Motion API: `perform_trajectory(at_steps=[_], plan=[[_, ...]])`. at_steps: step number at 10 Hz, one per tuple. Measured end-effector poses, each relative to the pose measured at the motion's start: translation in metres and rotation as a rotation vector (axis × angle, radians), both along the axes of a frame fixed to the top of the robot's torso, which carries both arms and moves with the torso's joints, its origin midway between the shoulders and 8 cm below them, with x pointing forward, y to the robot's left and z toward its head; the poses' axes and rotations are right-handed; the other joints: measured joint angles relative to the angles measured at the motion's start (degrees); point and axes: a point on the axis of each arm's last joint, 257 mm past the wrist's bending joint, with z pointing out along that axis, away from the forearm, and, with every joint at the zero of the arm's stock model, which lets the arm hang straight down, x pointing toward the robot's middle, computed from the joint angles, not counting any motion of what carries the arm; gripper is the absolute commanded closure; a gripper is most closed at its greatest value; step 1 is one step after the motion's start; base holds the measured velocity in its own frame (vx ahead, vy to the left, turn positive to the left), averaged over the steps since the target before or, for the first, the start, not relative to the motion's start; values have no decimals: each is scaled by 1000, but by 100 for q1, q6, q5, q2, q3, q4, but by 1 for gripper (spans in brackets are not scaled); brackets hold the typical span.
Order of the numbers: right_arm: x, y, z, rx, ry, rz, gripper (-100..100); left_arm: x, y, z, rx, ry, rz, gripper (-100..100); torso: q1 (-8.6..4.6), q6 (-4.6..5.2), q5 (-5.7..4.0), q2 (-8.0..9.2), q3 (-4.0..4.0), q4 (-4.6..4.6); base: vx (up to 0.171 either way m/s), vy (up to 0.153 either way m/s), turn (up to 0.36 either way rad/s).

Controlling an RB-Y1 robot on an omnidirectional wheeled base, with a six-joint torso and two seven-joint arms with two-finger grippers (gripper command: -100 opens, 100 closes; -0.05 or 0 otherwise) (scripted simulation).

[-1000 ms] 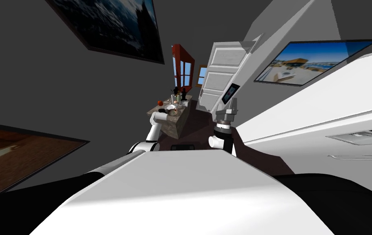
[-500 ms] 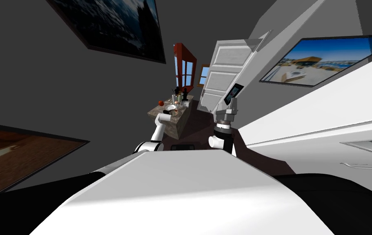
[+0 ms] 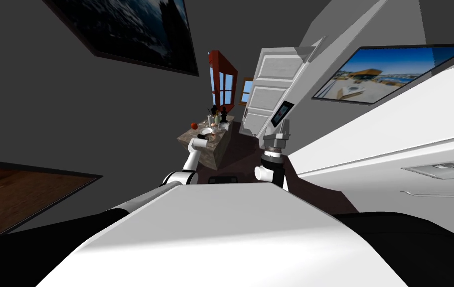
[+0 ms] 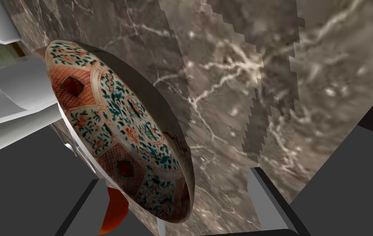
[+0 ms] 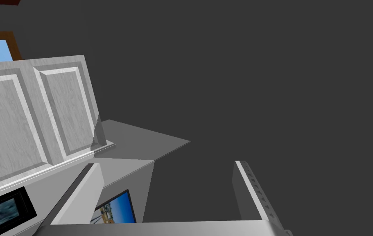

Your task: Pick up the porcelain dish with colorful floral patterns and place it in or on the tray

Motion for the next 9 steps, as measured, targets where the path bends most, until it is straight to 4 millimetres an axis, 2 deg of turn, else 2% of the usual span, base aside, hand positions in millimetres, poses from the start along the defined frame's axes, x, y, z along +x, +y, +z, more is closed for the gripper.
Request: perform_trajectory(at_steps=[7, 8, 9], plan=[[0, 0, 0, 0, 0, 0, 0, 20, 66, -8, -2, -1, 72, -100, 6, 1, 4, -11, -8, -6, -35, -29, -88], [0, 0, 0, 0, 0, 0, 0, 22, 70, -9, -3, -2, 78, -100, 9, 0, 4, -15, -10, -6, -7, -7, -1], [0, 0, 0, 0, 0, 0, 0, 22, 71, -8, -3, -3, 78, 100, 13, 0, 5, -19, -13, -8, 0, 0, 0]])
